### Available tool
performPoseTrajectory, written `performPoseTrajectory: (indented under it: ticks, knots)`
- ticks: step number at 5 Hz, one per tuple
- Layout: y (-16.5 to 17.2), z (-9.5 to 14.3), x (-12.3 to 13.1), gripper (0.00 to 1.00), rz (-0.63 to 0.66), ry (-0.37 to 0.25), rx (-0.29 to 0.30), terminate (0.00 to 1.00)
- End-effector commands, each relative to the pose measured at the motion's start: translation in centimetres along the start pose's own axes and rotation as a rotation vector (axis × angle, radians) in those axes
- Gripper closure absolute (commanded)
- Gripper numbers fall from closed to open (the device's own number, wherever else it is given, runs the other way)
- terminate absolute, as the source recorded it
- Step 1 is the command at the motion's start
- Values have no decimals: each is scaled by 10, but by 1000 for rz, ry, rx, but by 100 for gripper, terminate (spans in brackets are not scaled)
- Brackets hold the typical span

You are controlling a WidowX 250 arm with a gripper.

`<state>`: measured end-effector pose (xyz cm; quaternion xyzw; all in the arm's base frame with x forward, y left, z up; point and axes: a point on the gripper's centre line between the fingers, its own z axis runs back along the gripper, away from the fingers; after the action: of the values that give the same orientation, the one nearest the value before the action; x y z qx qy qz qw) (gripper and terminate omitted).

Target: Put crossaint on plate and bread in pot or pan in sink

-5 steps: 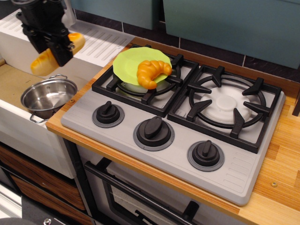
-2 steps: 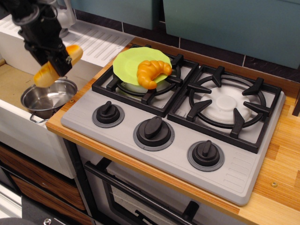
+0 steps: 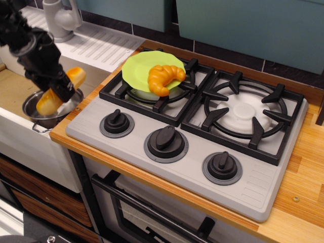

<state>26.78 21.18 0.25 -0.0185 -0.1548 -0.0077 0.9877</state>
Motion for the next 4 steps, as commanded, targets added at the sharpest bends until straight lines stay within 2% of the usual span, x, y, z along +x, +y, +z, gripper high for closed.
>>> performPoseTrajectory:
  ticks: [1,4]
  knots:
    - [9,-1,-2,0,-16,-52,17,0]
    - [-5,28,6,0,-10,-2,56,0]
